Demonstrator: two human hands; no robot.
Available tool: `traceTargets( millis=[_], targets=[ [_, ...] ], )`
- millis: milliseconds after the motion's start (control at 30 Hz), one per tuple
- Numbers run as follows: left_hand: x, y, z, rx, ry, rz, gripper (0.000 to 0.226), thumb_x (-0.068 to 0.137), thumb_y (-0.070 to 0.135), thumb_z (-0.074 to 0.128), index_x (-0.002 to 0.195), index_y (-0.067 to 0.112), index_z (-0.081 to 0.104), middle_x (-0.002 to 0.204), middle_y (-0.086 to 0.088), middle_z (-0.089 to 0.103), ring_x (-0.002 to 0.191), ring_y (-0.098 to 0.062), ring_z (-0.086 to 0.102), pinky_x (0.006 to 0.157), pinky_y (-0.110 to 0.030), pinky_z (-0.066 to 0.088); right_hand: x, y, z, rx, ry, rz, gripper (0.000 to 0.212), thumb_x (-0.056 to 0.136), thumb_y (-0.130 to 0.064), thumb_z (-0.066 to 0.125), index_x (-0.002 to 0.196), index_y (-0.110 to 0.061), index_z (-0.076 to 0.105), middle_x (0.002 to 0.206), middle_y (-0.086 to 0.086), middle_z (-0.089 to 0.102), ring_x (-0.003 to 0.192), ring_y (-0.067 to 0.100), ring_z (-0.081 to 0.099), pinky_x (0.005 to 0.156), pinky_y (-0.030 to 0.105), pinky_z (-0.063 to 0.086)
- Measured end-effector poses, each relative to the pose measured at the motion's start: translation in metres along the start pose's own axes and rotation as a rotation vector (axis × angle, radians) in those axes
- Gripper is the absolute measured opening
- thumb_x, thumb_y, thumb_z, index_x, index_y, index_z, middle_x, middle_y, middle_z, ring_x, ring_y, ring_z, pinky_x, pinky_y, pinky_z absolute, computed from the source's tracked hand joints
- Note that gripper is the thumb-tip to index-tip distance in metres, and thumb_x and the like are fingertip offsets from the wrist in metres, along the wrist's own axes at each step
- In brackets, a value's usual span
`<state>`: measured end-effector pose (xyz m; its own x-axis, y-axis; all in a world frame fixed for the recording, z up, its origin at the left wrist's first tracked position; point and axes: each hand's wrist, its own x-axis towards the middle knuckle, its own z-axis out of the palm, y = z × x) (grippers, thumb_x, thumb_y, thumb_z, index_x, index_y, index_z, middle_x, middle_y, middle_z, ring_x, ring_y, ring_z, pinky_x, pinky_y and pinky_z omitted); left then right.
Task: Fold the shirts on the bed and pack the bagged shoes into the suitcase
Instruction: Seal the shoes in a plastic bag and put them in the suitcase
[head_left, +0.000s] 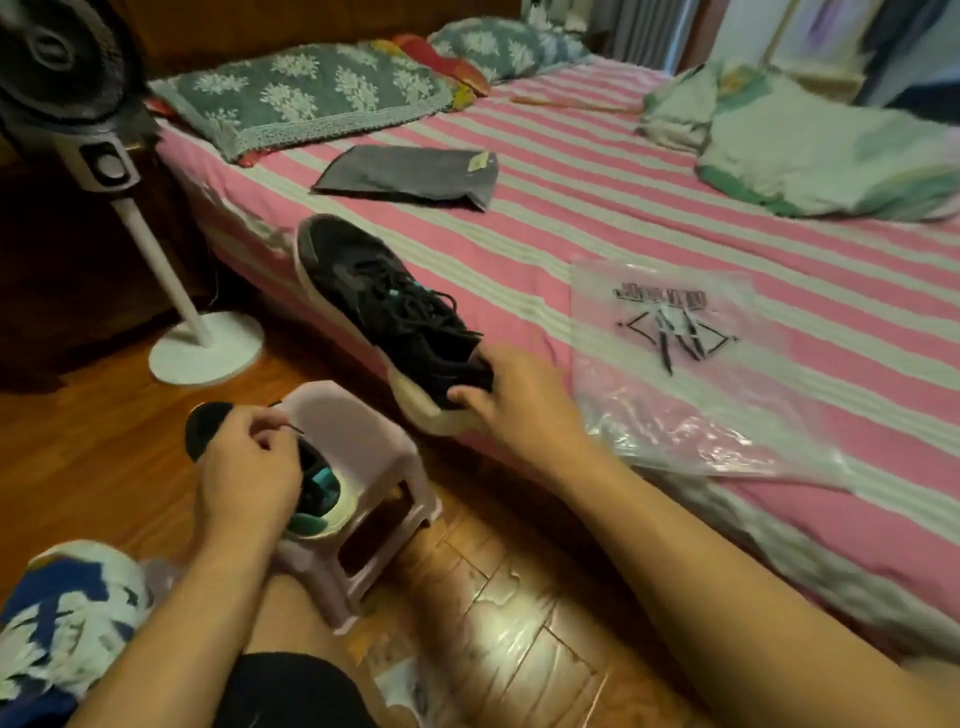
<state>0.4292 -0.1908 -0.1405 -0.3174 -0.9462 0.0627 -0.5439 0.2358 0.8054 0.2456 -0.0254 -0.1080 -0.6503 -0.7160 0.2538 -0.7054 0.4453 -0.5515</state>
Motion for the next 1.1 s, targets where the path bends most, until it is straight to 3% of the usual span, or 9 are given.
traceTargets(
  millis=[67, 167, 300, 367, 500, 700, 867, 1000, 1100],
  targets=[
    [-0.021, 0.026, 0.017, 0.02, -0.069, 0.19, 0.016, 0.097, 0.013, 0.056, 0.102, 0.027, 0.062, 0.102, 0.0, 0.061, 0.095, -0.023, 0.059, 0.083, -0.041, 0.051, -0.023, 0.007, -0.069, 0.049, 0.118, 0.046, 0.026, 0.085, -0.03, 0.078, 0.103, -0.019, 0.063, 0.095, 0.002, 0.071, 0.086, 0.022, 0.064, 0.065, 0.027, 0.035],
    [-0.058, 0.069, 0.062, 0.112, -0.295, 0.638, 0.013, 0.094, 0.013, 0.062, 0.103, 0.019, 0.069, 0.102, 0.002, 0.067, 0.093, -0.022, 0.062, 0.082, -0.039, 0.051, -0.068, 0.033, -0.164, 0.05, 0.281, 0.19, 0.023, 0.085, -0.03, 0.077, 0.094, -0.025, 0.056, 0.083, -0.008, 0.059, 0.074, 0.012, 0.052, 0.059, 0.022, 0.033],
    [-0.113, 0.128, 0.142, 0.335, -0.534, 1.16, 0.013, 0.093, 0.03, 0.068, 0.103, 0.022, 0.069, 0.096, 0.003, 0.065, 0.095, -0.022, 0.061, 0.075, -0.037, 0.05, -0.144, 0.088, -0.249, 0.073, 0.515, 0.45, 0.022, 0.078, -0.025, 0.082, 0.089, -0.023, 0.063, 0.081, -0.005, 0.063, 0.08, 0.02, 0.058, 0.065, 0.029, 0.035],
    [-0.135, 0.151, 0.179, 0.445, -0.585, 1.322, 0.025, 0.091, 0.036, 0.071, 0.112, 0.022, 0.069, 0.103, 0.0, 0.066, 0.098, -0.026, 0.062, 0.075, -0.037, 0.052, -0.185, 0.112, -0.272, 0.092, 0.561, 0.547, 0.021, 0.076, -0.021, 0.083, 0.086, -0.02, 0.065, 0.08, -0.004, 0.065, 0.079, 0.023, 0.061, 0.065, 0.033, 0.041],
    [-0.157, 0.178, 0.223, 0.662, -0.58, 1.546, 0.036, 0.087, 0.03, 0.075, 0.12, 0.02, 0.063, 0.11, -0.004, 0.063, 0.099, -0.029, 0.059, 0.067, -0.036, 0.045, -0.255, 0.136, -0.296, 0.171, 0.569, 0.629, 0.02, 0.079, -0.016, 0.082, 0.086, -0.019, 0.064, 0.081, -0.007, 0.064, 0.071, 0.007, 0.057, 0.058, 0.027, 0.039],
    [-0.154, 0.187, 0.239, 0.819, -0.744, 1.574, 0.039, 0.092, 0.033, 0.066, 0.128, 0.028, 0.052, 0.124, 0.001, 0.055, 0.108, -0.022, 0.053, 0.082, -0.04, 0.054, -0.301, 0.161, -0.299, 0.35, 0.549, 0.664, 0.016, 0.083, -0.011, 0.079, 0.088, -0.014, 0.064, 0.076, -0.007, 0.064, 0.067, 0.005, 0.056, 0.069, 0.034, 0.046],
    [-0.15, 0.184, 0.237, 0.798, -0.744, 1.534, 0.014, 0.095, 0.018, 0.057, 0.109, 0.016, 0.057, 0.11, -0.004, 0.054, 0.094, -0.025, 0.056, 0.071, -0.038, 0.052, -0.305, 0.164, -0.301, 0.45, 0.469, 0.636, 0.015, 0.083, -0.004, 0.076, 0.088, -0.013, 0.065, 0.079, -0.001, 0.065, 0.076, 0.013, 0.06, 0.078, 0.04, 0.05],
    [-0.14, 0.21, 0.235, 0.475, -0.694, 1.116, 0.012, 0.097, 0.023, 0.064, 0.092, 0.014, 0.07, 0.092, -0.001, 0.058, 0.078, -0.024, 0.06, 0.071, -0.034, 0.05, -0.307, 0.153, -0.308, 0.448, 0.342, 0.583, 0.022, 0.081, 0.0, 0.077, 0.087, -0.018, 0.066, 0.084, -0.001, 0.069, 0.079, 0.011, 0.066, 0.075, 0.032, 0.05],
    [-0.133, 0.24, 0.229, 0.223, -0.762, 0.802, 0.007, 0.093, 0.018, 0.07, 0.093, 0.011, 0.074, 0.09, -0.007, 0.07, 0.072, -0.023, 0.067, 0.068, -0.041, 0.062, -0.304, 0.144, -0.307, 0.381, 0.238, 0.568, 0.026, 0.079, -0.004, 0.08, 0.082, -0.025, 0.067, 0.086, 0.0, 0.07, 0.085, 0.018, 0.068, 0.078, 0.037, 0.052]
  ],
)
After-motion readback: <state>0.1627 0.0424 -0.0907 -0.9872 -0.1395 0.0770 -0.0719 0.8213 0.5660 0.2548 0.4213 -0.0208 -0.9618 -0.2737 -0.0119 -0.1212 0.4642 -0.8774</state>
